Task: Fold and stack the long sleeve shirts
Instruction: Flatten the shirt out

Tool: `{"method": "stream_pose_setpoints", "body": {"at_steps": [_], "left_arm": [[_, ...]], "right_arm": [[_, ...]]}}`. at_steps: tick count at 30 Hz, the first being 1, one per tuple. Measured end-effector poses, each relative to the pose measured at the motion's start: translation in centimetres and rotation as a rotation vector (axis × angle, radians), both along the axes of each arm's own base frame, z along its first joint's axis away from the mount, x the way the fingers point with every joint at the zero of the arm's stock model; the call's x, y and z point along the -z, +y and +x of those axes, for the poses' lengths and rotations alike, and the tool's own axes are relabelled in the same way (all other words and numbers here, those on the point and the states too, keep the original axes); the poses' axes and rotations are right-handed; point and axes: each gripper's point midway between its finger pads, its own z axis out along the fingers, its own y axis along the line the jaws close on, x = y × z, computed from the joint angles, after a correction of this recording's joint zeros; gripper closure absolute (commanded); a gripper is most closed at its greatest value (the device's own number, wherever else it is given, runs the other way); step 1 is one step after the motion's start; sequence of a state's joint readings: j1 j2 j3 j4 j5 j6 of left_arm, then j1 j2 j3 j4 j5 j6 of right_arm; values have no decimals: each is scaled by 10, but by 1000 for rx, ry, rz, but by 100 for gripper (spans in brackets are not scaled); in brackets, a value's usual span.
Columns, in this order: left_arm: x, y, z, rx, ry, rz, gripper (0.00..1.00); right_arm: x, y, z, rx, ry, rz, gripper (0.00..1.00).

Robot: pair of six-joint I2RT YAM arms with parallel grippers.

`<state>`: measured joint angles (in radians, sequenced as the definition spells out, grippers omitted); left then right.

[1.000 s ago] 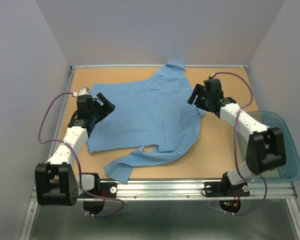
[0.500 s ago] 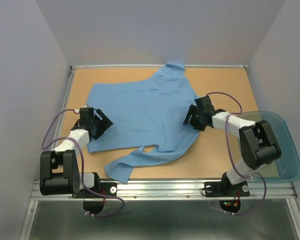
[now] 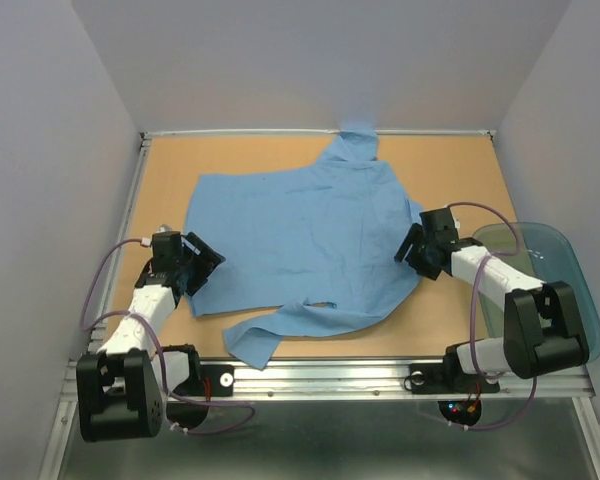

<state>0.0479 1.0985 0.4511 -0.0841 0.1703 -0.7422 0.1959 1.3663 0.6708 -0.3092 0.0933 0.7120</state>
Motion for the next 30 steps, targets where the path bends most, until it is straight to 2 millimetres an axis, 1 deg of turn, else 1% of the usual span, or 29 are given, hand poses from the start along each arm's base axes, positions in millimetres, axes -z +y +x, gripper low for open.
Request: {"method": "stream_pose_setpoints", "body": {"at_steps": [2,3,5,7,9,10,11,12,13,14,16,17,19,22,24,28,30], "left_arm": [[-10,-1,-7,3,-15,-1,16],[-16,-1,-10,3,-30,-1,16],[-25,-1,-15,2,-50,-1,16],[-33,-1,-20,-5,-59,-2,16],[-35,2,-21,-27,-51,9,16],[-34,5,-21,-39,-45,16,17],[-31,7,-21,-51,-33,22,17],[-27,9,-20,-64,-18,29,17],[-24,11,-19,-74,-7,34,18],[-18,13,-16,-84,13,43,18],[-10,16,-11,-92,52,51,18],[-5,16,-6,-92,72,53,18],[2,17,7,-83,106,61,18],[8,20,32,-70,123,79,18],[6,23,49,-68,105,95,19],[-2,26,61,-58,74,118,19],[-12,32,69,-40,47,164,15]], "right_arm": [[-6,-3,-2,-33,3,-29,28],[-14,-3,1,-51,-10,-40,28],[-32,-1,13,-81,-53,-49,28],[-56,5,31,-122,-116,-45,28],[-84,19,51,-188,-187,-27,28],[-90,24,56,-212,-206,-21,28],[-97,34,63,-252,-224,-13,28],[-100,43,68,-285,-233,-6,28],[-100,51,72,-313,-238,0,28],[-94,61,74,-346,-233,6,28],[-81,71,71,-378,-197,14,28],[-71,77,69,-396,-171,21,28],[-61,81,68,-407,-147,21,28],[-50,80,71,-403,-129,14,28],[-43,78,75,-392,-123,0,28],[-32,71,79,-365,-108,-43,29],[-33,65,85,-367,-113,-79,29]]}}
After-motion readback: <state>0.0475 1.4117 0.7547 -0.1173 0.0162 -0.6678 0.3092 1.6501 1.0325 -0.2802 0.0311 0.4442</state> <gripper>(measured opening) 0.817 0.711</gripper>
